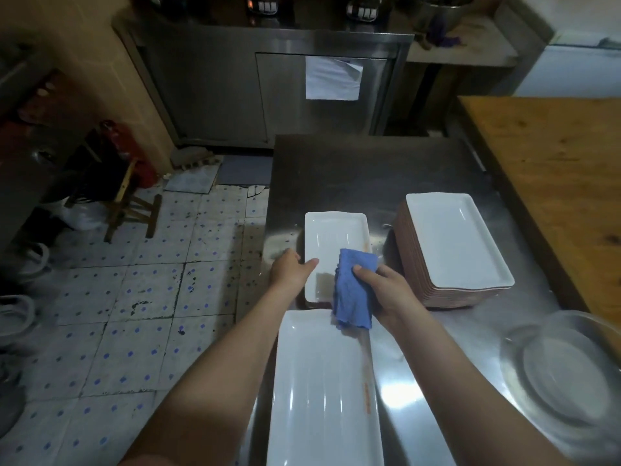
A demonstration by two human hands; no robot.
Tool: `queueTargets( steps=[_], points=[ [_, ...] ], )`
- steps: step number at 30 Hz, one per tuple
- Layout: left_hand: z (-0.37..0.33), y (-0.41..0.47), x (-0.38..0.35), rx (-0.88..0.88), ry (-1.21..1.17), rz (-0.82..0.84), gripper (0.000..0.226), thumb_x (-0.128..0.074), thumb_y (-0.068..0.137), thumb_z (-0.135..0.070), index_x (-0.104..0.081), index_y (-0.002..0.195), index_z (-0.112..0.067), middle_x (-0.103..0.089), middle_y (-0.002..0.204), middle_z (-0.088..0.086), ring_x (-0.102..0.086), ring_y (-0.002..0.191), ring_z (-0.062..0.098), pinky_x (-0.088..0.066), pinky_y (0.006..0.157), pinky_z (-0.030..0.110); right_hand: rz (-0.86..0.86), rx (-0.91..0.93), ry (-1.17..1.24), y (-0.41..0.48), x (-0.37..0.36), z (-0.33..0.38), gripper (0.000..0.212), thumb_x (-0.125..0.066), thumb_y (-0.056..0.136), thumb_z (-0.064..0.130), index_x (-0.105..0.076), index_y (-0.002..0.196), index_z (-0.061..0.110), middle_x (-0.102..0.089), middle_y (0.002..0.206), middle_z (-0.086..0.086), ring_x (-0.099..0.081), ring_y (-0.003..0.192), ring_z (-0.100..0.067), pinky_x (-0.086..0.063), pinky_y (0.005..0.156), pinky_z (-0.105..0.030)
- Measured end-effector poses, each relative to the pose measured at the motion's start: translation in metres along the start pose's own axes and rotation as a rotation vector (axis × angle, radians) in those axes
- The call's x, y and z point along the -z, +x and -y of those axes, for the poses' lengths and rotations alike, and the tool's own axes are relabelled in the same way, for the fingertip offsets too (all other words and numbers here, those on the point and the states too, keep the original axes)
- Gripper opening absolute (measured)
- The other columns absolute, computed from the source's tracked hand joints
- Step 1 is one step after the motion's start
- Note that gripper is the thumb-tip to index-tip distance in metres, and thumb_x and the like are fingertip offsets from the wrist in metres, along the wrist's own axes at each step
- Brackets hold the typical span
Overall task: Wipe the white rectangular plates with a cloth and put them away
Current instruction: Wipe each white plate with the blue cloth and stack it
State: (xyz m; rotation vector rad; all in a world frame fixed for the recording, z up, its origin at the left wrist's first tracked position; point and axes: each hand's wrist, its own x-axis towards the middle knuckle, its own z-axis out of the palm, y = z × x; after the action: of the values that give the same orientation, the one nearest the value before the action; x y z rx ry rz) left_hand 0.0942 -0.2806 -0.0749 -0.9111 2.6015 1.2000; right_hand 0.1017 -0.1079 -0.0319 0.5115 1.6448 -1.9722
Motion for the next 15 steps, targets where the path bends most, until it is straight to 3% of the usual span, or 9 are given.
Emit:
queueTargets(
  steps=[5,8,11,15],
  points=[
    [-0.004,0.016,-0.011,-0.039,0.039,-0.076,0.023,-0.064,0.085,-0.031,-0.060,0.091,-0.009,-0.064,0.092,0.007,-0.057,0.080,0.024,-0.040,0.066,0.027,-0.003,-0.014,-0.001,0.022,0.005,0.007,0.018,-0.069,0.085,0.017,-0.063,0.099,0.007,-0.071,0.093,-0.011,-0.068,0.087,-0.026,-0.055,0.075,-0.039],
    [-0.006,0.019,-0.010,-0.077,0.125,-0.103,0.019,-0.058,0.090,-0.026,-0.057,0.081,-0.009,-0.061,0.082,0.007,-0.052,0.070,0.022,-0.036,0.059,0.026,-0.017,0.011,0.013,0.027,0.009,0.010,0.012,-0.067,0.086,0.014,-0.063,0.095,0.007,-0.072,0.083,-0.008,-0.068,0.078,-0.023,-0.053,0.080,-0.042],
    [-0.005,0.019,-0.009,-0.093,0.168,-0.133,0.022,-0.052,0.093,-0.024,-0.051,0.077,-0.009,-0.054,0.075,0.004,-0.047,0.067,0.020,-0.030,0.052,0.026,-0.021,0.019,0.034,0.027,0.014,0.014,0.011,-0.066,0.087,0.013,-0.063,0.095,0.007,-0.072,0.082,-0.007,-0.069,0.075,-0.021,-0.054,0.075,-0.038],
    [-0.002,0.018,-0.008,-0.086,0.051,-0.157,0.017,-0.045,0.096,-0.022,-0.049,0.085,-0.010,-0.053,0.076,0.002,-0.049,0.067,0.019,-0.031,0.053,0.026,-0.037,0.031,0.059,0.026,0.025,0.022,0.013,-0.065,0.088,0.012,-0.064,0.099,0.006,-0.070,0.095,-0.012,-0.067,0.087,-0.026,-0.054,0.075,-0.037]
  ],
)
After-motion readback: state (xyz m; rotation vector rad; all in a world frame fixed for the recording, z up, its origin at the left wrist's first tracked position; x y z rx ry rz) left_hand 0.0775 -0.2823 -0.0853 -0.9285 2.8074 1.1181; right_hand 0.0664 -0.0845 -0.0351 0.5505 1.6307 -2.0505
